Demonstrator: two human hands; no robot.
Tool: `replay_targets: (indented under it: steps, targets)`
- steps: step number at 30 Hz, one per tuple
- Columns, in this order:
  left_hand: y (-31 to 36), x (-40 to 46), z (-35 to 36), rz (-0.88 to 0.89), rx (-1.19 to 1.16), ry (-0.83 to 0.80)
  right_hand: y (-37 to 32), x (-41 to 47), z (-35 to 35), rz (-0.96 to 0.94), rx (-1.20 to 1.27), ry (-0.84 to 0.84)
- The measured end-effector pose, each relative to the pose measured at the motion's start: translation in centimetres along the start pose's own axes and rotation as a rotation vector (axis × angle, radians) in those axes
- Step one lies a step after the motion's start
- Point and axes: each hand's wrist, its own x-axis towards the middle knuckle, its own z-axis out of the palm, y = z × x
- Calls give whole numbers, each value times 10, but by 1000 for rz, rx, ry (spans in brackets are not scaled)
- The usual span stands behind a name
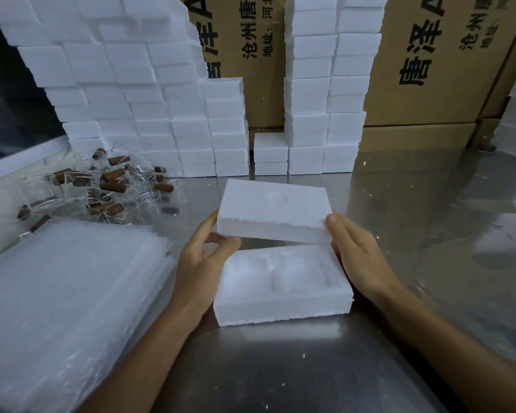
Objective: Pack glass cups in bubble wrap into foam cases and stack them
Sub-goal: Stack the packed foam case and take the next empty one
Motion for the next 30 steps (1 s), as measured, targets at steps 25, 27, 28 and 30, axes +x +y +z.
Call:
replay_targets:
  steps: [25, 27, 28, 30]
  targets:
    - [-12, 30, -25, -125, 212, 181, -6, 33, 48, 289, -202, 180]
    - [-16, 32, -26, -113, 235, 145, -5, 33, 46, 268, -207, 146]
    - [-17, 32, -26, -106, 251, 130, -4, 32, 45, 252, -232, 125]
    - [-19, 33, -27, -94, 264, 119, -2, 32, 44, 227, -286, 96]
